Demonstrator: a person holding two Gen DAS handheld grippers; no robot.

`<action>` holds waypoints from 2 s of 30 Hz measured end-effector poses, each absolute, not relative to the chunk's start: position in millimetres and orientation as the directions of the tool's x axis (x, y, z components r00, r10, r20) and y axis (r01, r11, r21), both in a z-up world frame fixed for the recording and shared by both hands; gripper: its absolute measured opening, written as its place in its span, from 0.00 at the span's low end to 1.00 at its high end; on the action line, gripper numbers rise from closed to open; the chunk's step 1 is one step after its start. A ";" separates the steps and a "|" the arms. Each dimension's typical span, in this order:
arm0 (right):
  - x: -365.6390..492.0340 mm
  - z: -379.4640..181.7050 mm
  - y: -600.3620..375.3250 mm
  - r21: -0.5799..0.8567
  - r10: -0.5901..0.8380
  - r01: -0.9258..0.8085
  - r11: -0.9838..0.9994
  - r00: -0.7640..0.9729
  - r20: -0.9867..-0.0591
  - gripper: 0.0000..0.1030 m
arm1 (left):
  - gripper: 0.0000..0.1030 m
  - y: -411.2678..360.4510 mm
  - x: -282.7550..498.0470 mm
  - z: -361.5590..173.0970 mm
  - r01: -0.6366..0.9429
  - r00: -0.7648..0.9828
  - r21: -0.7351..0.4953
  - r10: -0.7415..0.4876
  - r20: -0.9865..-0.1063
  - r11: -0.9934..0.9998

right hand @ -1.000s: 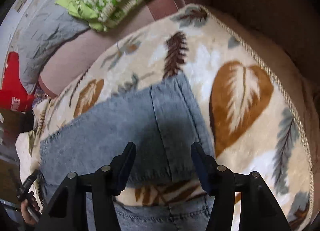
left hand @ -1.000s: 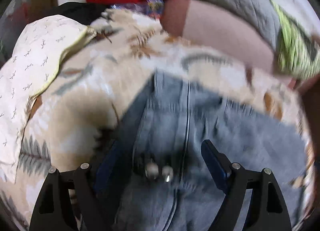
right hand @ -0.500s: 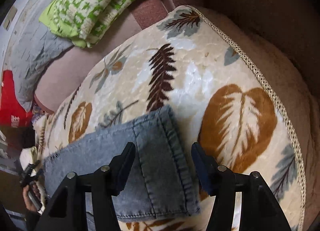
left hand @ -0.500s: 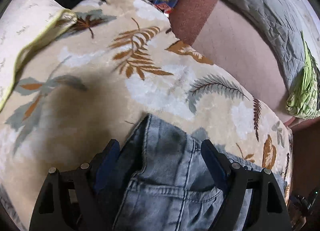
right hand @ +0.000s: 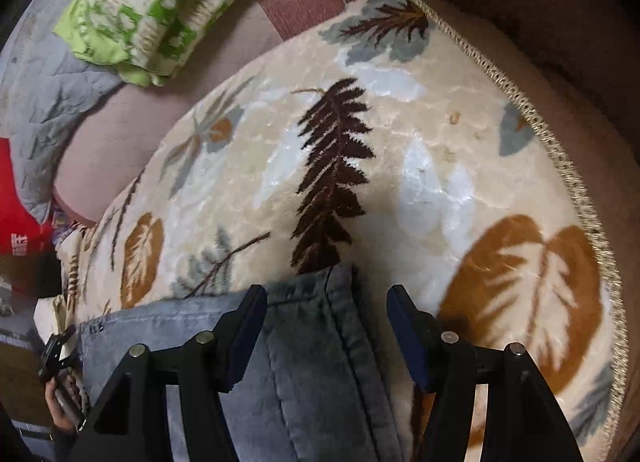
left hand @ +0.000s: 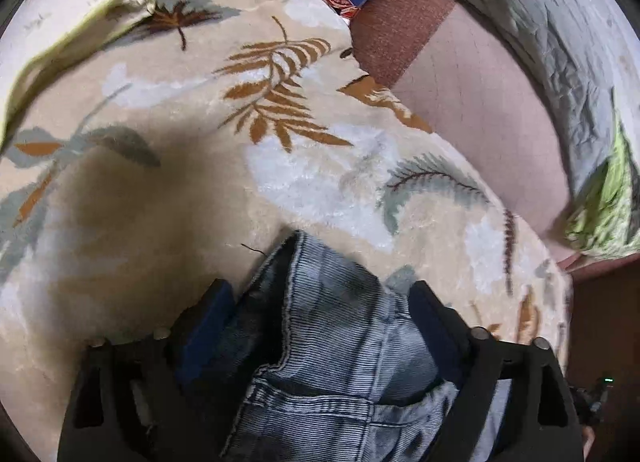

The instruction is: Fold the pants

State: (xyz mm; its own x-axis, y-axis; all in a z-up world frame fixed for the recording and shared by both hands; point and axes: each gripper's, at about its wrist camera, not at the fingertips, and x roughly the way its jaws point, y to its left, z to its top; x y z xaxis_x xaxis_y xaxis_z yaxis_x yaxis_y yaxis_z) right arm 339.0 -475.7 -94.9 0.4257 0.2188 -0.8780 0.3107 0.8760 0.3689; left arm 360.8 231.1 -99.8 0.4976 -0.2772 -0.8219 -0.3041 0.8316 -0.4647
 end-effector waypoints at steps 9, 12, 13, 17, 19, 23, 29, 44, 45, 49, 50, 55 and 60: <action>342.9 -101.2 -471.8 0.377 0.232 0.287 0.881 0.431 -0.872 0.64 | 0.89 242.8 359.3 -92.7 -0.308 0.518 -0.526 -0.324 -0.792 0.793; 340.8 -97.1 -470.6 0.395 0.247 0.278 0.875 0.446 -0.860 0.64 | 0.73 235.7 360.7 -85.6 -0.260 0.535 -0.527 -0.334 -0.776 0.809; 339.5 -96.4 -470.4 0.397 0.247 0.278 0.875 0.450 -0.858 0.64 | 0.71 233.6 363.1 -85.6 -0.250 0.534 -0.522 -0.334 -0.777 0.815; 338.0 -99.3 -472.7 0.405 0.252 0.284 0.869 0.449 -0.857 0.64 | 0.58 232.3 367.7 -90.9 -0.255 0.523 -0.512 -0.328 -0.787 0.820; 338.2 -100.0 -473.4 0.410 0.257 0.281 0.868 0.451 -0.854 0.64 | 0.52 230.2 371.4 -93.2 -0.244 0.511 -0.512 -0.340 -0.789 0.823; 343.4 -102.7 -468.4 0.392 0.250 0.269 0.880 0.440 -0.863 0.65 | 0.51 227.9 377.3 -101.5 -0.241 0.484 -0.514 -0.357 -0.799 0.824; 349.4 -103.2 -460.5 0.305 0.187 0.238 0.922 0.415 -0.890 0.41 | 0.01 215.5 382.5 -98.3 -0.213 0.460 -0.445 -0.313 -0.831 0.870; 316.3 -26.3 -455.6 0.336 0.162 0.193 0.922 0.597 -0.786 0.14 | 0.02 213.3 327.0 -4.5 -0.061 0.620 -0.518 -0.375 -0.690 0.853; 311.6 -18.7 -453.7 0.341 0.163 0.188 0.921 0.609 -0.776 0.14 | 0.02 214.7 318.0 3.6 -0.048 0.631 -0.525 -0.381 -0.676 0.850; 277.9 16.5 -449.3 0.376 0.180 0.161 0.913 0.668 -0.722 0.14 | 0.02 223.2 266.3 40.7 0.015 0.680 -0.557 -0.417 -0.603 0.830; 265.6 25.3 -448.6 0.385 0.184 0.153 0.910 0.684 -0.706 0.14 | 0.02 226.1 254.6 47.1 0.029 0.688 -0.563 -0.425 -0.588 0.826; 180.1 52.3 -449.3 0.435 0.216 0.113 0.893 0.741 -0.636 0.14 | 0.02 253.7 162.9 69.5 0.080 0.729 -0.590 -0.451 -0.515 0.803; 78.5 31.6 -451.6 0.476 0.261 0.101 0.874 0.730 -0.632 0.14 | 0.03 281.2 81.2 42.8 0.062 0.695 -0.605 -0.470 -0.545 0.794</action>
